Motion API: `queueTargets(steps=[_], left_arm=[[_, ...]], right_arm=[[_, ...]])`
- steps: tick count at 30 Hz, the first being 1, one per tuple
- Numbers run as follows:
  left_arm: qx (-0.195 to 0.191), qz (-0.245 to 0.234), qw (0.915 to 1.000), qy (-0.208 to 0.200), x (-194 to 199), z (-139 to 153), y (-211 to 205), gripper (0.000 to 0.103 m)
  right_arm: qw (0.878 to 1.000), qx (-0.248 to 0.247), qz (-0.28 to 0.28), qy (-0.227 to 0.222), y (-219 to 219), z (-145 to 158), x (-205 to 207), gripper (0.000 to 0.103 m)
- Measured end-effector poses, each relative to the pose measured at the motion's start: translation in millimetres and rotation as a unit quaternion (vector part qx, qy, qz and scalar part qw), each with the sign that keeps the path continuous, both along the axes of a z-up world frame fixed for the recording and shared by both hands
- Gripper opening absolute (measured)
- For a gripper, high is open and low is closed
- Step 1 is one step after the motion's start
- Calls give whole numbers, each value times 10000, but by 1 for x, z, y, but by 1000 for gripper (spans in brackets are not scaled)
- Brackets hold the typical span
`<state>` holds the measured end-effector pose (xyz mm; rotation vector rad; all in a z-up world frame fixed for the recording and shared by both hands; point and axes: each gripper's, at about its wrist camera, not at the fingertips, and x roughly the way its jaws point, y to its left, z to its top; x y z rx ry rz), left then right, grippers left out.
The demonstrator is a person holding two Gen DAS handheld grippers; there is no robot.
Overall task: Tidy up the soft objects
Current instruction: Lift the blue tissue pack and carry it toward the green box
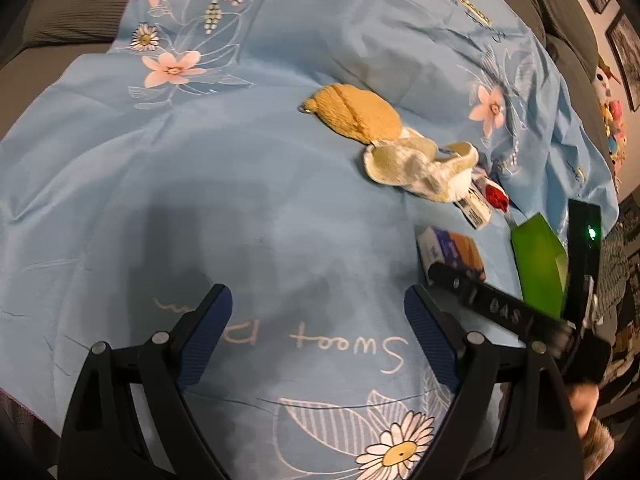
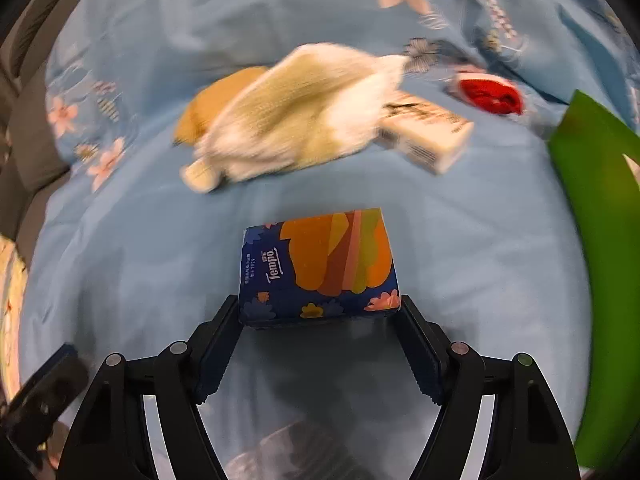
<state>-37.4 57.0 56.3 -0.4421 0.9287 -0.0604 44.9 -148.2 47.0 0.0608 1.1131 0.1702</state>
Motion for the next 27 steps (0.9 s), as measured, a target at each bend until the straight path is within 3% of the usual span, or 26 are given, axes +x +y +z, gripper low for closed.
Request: queueTargets(steps=[5,7,10,15,17,19,27], left_arm=[[-57,210,9997,-76,-3,5,16,88],[-110,247,9996,-65,-4,4,20,88],[-199,204,9996,-84,-5,3,20,87],[-424,-17,9991,-77,-1,-1,6,86],[-566,-217,9982,-31,3,-5,-5,84],[-684,-367,9970,17,7,-9,-14,72],[-829,-915,9922,192,24,-25,-51,32]], right_arm=[[9967,586,514,228,19,4,-13,78],[9965,544,607,181,22,10,-18,80],[9978,360,548,-86,18,25,-27,84],[9950,869,325,-362,-5,46,-26,84],[9944,969,223,-351,-11,45,-23,80],[9937,1089,141,-239,-12,41,-18,67],[9888,1444,64,373,-11,10,3,60]])
